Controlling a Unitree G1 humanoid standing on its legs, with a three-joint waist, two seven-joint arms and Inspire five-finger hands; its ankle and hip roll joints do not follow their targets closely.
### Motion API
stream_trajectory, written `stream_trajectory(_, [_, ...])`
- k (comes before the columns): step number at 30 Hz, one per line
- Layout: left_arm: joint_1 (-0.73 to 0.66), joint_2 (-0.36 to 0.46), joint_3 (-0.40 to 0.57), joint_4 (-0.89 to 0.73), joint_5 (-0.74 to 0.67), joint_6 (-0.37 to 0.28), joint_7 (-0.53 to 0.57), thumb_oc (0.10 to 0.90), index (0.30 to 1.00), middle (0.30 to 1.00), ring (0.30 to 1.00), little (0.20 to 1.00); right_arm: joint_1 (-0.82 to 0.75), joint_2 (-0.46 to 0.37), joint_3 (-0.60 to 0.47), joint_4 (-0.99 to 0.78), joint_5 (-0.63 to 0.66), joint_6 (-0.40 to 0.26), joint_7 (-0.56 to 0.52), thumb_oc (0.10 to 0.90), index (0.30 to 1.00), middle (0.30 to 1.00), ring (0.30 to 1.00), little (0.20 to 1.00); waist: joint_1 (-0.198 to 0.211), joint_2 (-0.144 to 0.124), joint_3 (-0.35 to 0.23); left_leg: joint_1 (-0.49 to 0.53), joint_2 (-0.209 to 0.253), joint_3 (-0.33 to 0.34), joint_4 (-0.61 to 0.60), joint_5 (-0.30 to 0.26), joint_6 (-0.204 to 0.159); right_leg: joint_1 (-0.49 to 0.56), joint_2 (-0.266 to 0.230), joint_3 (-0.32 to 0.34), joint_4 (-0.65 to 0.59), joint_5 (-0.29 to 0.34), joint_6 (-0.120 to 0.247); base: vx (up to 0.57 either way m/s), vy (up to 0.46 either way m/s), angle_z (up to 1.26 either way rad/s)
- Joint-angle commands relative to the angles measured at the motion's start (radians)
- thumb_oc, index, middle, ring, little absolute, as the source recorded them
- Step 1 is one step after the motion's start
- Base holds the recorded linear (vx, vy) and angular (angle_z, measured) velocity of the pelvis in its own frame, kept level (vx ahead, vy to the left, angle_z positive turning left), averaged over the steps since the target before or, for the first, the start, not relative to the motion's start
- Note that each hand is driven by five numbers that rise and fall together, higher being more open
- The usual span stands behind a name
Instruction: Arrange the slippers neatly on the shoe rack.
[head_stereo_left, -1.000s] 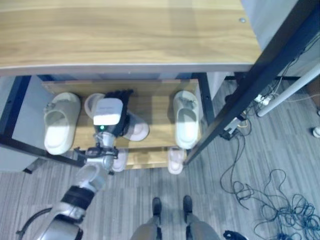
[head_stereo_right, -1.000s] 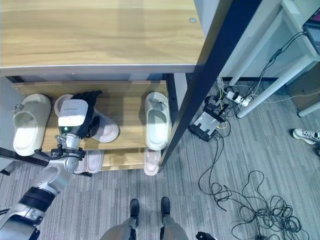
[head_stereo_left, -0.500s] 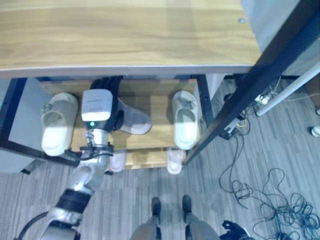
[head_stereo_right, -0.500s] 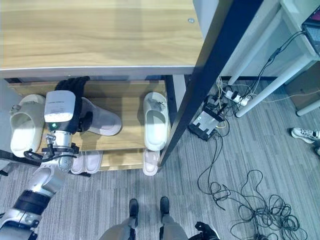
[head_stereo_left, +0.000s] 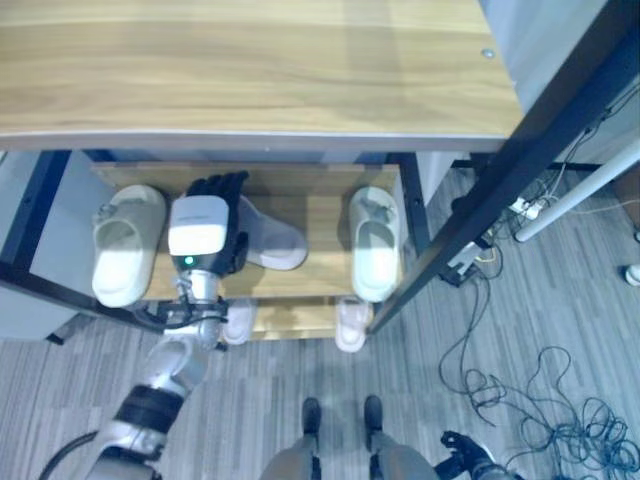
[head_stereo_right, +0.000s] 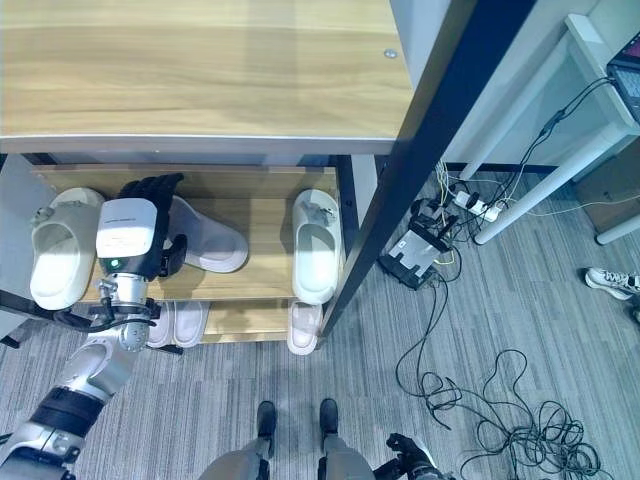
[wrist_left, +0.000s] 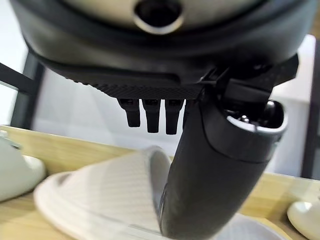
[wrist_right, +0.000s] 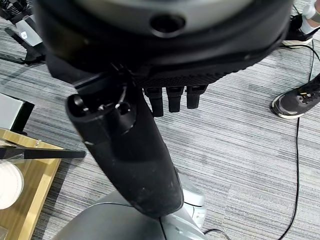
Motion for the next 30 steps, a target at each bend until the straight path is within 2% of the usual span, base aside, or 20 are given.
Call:
stream_trajectory(1, [-0.15,0.035,0.01,-0.027,0.062,0.013,0.036,0.8,0.9,0.9,0.9,0.9,0.043,-0.038,0.003,0.0,0.005,-0.001,-0.01,0.8,0.9,0.9,0.9,0.9,0.005,0.021,-0.081,0.032,0.03,-0.005,-0.006,-0.115,-0.028,0.043,0.008,-0.022,0.019,-0.116,0.052,0.05,0.006,-0.09])
stream_trajectory(4, [-0.114,0.038,0.044,-0.034,0.061,0.022,0.031,0.8,0.9,0.9,0.9,0.9,0.057,-0.035,-0.003,-0.003,0.005,0.0,-0.005,0.8,0.9,0.9,0.9,0.9,0.005,0.022,-0.093,0.052,0.03,-0.004,-0.006,-0.125,-0.028,0.06,0.009,-0.02,0.023,-0.129,0.05,0.06,0.007,-0.03])
stream_trajectory(12, [-0.151,0.073,0.053,-0.009,0.074,0.059,0.035,0.8,0.9,0.9,0.9,0.9,0.05,-0.035,0.011,-0.021,-0.001,-0.001,-0.002,0.8,0.9,0.9,0.9,0.9,0.007,0.026,-0.094,0.057,0.029,-0.003,-0.006,-0.129,-0.029,0.067,0.009,-0.024,0.016,-0.127,0.053,0.0,0.001,0.0])
stream_trajectory(30, [-0.056,0.081,0.154,-0.013,0.02,0.079,0.037,0.8,0.9,0.9,0.9,0.9,0.066,-0.026,0.011,-0.02,-0.019,0.013,0.01,0.8,0.9,0.9,0.9,0.9,0.015,0.031,-0.106,0.086,0.03,-0.001,-0.006,-0.139,-0.03,0.094,0.011,-0.025,0.012,-0.134,0.052,0.0,-0.001,0.0])
